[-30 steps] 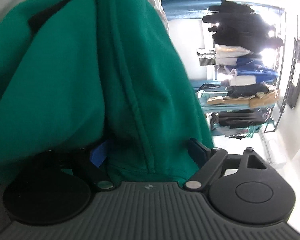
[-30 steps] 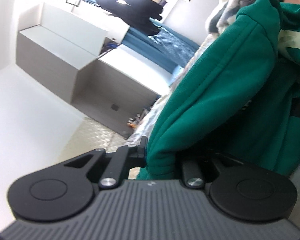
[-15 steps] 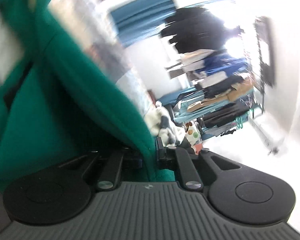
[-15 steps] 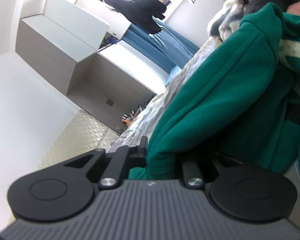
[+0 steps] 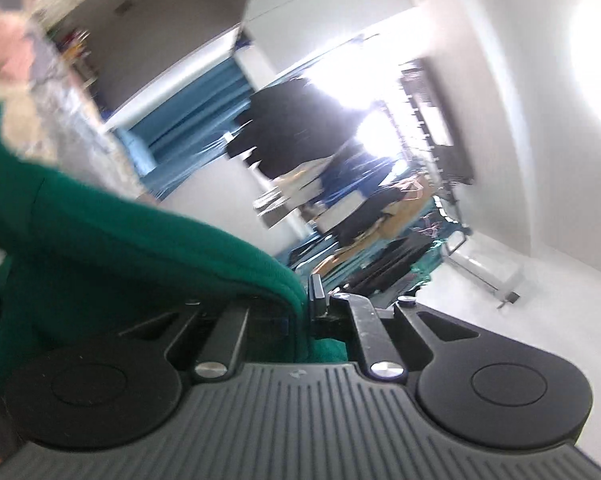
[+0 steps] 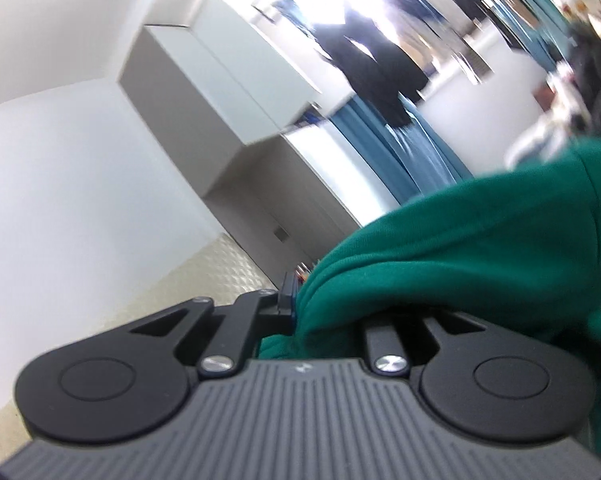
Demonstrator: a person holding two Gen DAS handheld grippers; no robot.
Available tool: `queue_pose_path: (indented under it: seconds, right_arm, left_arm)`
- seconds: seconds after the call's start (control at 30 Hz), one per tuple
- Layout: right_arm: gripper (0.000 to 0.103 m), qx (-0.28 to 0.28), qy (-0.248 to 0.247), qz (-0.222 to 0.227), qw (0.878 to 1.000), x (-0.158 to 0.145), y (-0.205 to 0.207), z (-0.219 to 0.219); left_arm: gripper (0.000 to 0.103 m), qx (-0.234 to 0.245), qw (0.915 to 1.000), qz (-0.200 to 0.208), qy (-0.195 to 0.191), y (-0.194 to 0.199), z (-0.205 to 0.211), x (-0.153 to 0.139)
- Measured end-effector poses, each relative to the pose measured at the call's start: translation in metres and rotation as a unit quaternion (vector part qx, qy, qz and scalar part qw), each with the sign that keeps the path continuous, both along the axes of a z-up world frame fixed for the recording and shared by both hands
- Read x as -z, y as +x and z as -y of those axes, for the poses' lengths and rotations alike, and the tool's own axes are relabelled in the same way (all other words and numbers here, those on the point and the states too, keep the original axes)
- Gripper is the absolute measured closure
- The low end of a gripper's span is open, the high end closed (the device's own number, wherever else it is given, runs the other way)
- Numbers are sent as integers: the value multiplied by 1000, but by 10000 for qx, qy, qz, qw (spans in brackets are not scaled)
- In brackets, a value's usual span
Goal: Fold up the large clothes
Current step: 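Raise the hoodie high with both grippers and lay it flat onto the quilt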
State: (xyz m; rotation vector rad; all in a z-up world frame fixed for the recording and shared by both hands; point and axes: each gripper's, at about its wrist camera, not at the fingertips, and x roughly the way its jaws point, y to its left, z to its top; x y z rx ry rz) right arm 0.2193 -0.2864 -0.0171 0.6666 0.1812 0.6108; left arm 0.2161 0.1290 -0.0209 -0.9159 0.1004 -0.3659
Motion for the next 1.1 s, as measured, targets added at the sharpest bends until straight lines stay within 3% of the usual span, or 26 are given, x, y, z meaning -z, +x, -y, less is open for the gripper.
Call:
queue_pose_path:
  seconds: [0.37,0.47,0.6,0.77,0.93,1.0,1.1]
  right_arm:
    - [89,-33,-330,1017,9943,-158,-47,-8]
    - [89,25,-444,1334,9901,-198,-67,-11]
    - [89,38,-476,1604,9859,-252,-82,-14]
    - [89,50,-533,1908,9802,-302,-104,-18]
    - [89,145,-607,1968,9785,-333,-97,-19]
    - [89,210,-677,1912,9790,-330,-83,-21]
    - [89,312,-922,1695,9807,-312,-50,-29]
  left_arm:
    - [93,-582,9891,960,953,-72,1,-194]
    - [93,-812,9816,1152,1286,-91,6,-245]
    - [93,-989,9758,1309,1445,-111,4,-305]
    - [92,-1248,9623,1529,1871,-131,6,-373]
    - [92,-1337,9550,1498,2182,-121,10,-414]
    - [92,-1417,9516,1338,2377,-88,15,-411]
    - [92,-1388,9546,973,2450,-36,13,-381]
